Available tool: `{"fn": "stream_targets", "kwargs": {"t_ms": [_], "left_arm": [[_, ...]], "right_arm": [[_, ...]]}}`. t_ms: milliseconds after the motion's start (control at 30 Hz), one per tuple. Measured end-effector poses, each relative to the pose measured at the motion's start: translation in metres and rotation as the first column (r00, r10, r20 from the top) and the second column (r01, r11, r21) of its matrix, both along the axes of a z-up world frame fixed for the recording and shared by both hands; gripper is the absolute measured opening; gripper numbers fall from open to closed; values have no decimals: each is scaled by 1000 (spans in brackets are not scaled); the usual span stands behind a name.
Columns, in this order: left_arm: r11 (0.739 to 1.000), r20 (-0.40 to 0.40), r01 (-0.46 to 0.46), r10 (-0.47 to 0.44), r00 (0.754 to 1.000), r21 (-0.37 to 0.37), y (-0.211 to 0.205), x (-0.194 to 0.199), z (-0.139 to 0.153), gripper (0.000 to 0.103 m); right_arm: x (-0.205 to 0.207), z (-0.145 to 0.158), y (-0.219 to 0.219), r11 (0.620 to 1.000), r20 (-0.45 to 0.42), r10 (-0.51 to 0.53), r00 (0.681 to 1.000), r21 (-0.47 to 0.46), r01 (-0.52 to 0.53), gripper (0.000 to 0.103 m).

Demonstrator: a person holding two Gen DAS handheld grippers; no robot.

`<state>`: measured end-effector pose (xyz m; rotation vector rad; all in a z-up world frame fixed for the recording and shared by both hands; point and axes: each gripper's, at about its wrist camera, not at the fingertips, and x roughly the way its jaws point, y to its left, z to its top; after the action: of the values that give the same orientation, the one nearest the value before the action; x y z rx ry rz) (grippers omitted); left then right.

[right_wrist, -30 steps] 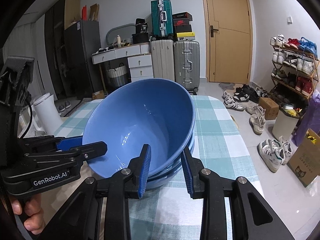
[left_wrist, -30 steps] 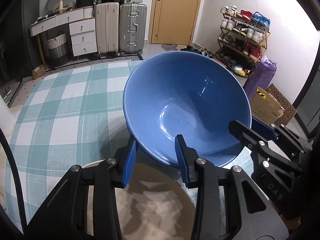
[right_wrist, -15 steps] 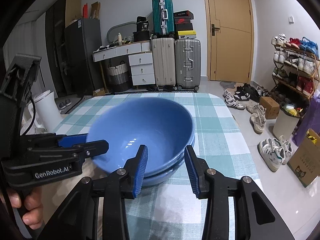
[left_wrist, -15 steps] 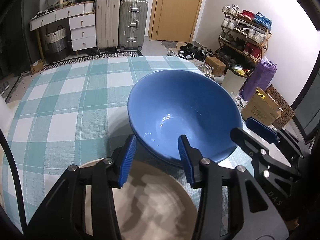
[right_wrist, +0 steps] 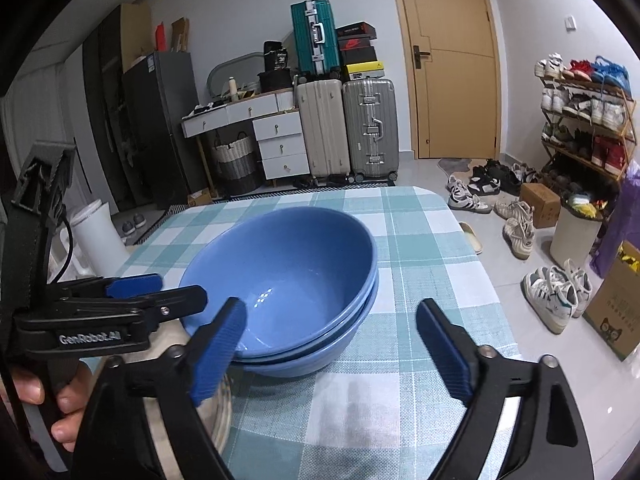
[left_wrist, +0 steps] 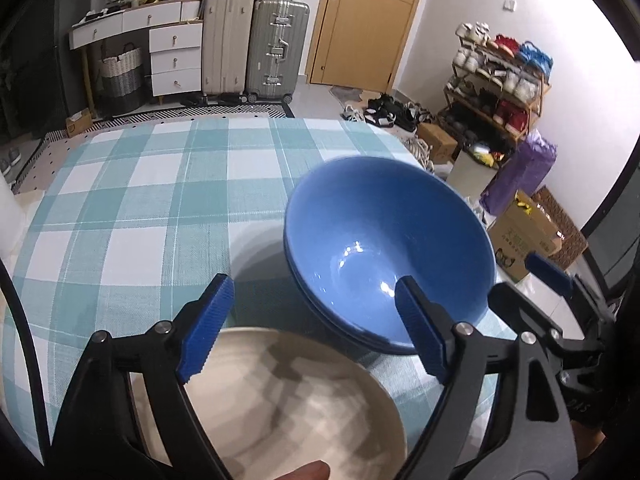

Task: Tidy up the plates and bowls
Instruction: 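Open both tools to release the third blue bowl into the nested bowls, then close both tools on the rim of the three nested blue bowls and lift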

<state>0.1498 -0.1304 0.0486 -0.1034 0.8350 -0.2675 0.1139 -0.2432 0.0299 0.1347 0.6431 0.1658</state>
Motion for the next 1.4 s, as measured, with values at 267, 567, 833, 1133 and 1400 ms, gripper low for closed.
{"fn": "stream_targets", "kwargs": {"t_ms": [267, 567, 833, 1133, 1400], "left_arm": [[996, -42, -29, 26, 999, -85, 16, 21, -10, 102], [986, -110, -57, 40, 993, -155, 24, 48, -33, 102], [979, -156, -52, 21, 988, -198, 24, 63, -49, 90], [980, -156, -1, -31, 987, -199, 7, 67, -54, 45], [988, -137, 16, -37, 990, -156, -2, 62, -53, 34]], "right_arm": [[17, 0, -20, 996, -23, -55, 998, 75, 57, 102], [37, -15, -26, 988, -71, -34, 997, 146, 44, 102], [52, -25, -21, 977, -104, 24, 994, 212, -1, 101], [64, -38, -16, 972, -161, 58, 985, 235, -19, 65], [61, -37, -12, 975, -150, 55, 987, 223, -21, 51]]}}
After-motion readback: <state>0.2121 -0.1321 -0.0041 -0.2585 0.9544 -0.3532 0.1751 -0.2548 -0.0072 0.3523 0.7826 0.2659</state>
